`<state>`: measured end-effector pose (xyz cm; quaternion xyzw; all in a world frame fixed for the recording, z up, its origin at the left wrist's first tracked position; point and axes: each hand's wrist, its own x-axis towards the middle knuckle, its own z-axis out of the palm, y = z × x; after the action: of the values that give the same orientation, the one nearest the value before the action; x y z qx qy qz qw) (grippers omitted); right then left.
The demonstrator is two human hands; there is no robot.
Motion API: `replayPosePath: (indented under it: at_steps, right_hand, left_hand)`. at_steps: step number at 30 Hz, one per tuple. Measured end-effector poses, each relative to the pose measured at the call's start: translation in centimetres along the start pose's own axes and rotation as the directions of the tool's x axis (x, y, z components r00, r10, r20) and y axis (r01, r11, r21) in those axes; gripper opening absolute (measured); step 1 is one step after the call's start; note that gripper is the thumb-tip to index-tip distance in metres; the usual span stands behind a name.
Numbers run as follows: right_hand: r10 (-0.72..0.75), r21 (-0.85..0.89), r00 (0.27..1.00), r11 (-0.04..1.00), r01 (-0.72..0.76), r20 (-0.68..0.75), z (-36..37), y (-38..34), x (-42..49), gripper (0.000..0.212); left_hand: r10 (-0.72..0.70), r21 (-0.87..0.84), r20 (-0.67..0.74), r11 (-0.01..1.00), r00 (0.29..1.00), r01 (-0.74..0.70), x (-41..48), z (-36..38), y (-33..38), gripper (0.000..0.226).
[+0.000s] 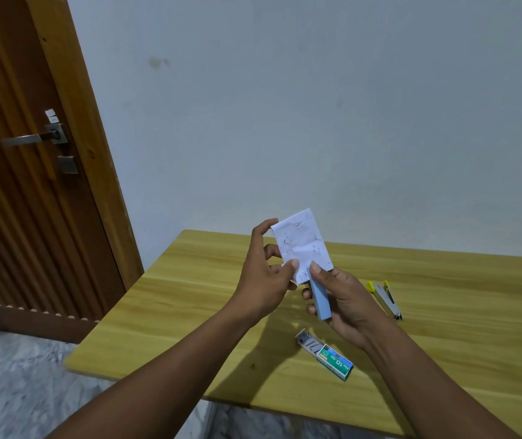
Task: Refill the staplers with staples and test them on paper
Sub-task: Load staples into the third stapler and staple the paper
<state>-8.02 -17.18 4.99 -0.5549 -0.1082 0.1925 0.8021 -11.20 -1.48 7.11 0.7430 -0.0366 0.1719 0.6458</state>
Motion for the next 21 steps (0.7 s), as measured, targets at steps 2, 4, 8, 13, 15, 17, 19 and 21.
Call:
replayPosePath:
  at_steps: [2, 4, 8, 13, 15, 17, 19, 21]
  right_hand:
    - [0.001, 0.060, 1.000, 0.998, -0.002, 0.020, -0.13, -0.01, 0.19, 0.060]
    - [0.005, 0.104, 1.000, 0.995, -0.007, 0.020, -0.35, -0.08, 0.37, 0.061]
    - [0.003, 0.005, 1.000, 1.000, -0.003, -0.004, -0.60, -0.11, 0.45, 0.069]
    - [-0.056, -0.071, 0.998, 0.996, 0.055, -0.022, -0.41, -0.58, 0.44, 0.062]
    - [-0.072, -0.069, 0.996, 0.995, 0.069, -0.043, -0.17, -0.67, 0.39, 0.054]
    - [-0.091, -0.079, 0.994, 0.993, 0.086, -0.059, 0.13, -0.74, 0.29, 0.048]
    - [-0.118, -0.117, 0.990, 0.987, 0.110, -0.071, 0.27, -0.80, 0.30, 0.043]
    - [-0.157, -0.183, 0.982, 0.974, 0.136, -0.104, 0.26, -0.80, 0.41, 0.036]
  left_hand:
    - [0.031, 0.035, 0.008, 0.999, 0.999, -0.031, -0.11, 0.06, -0.13, 0.070]
    - [0.058, 0.090, -0.003, 0.994, 0.998, -0.058, -0.11, -0.06, -0.29, 0.071]
    - [0.039, 0.093, -0.008, 0.995, 0.999, -0.038, 0.02, -0.18, -0.42, 0.075]
    - [0.015, 0.062, -0.003, 0.998, 1.000, -0.015, 0.30, -0.14, -0.35, 0.074]
    - [0.007, 0.043, -0.005, 0.999, 1.000, -0.007, 0.33, -0.05, -0.39, 0.073]
    - [-0.005, 0.019, -0.008, 1.000, 1.000, 0.006, 0.34, 0.01, -0.43, 0.072]
    - [-0.020, -0.004, -0.015, 1.000, 1.000, 0.020, 0.28, 0.06, -0.43, 0.071]
    - [-0.038, -0.020, -0.019, 0.999, 0.999, 0.037, 0.20, 0.08, -0.49, 0.067]
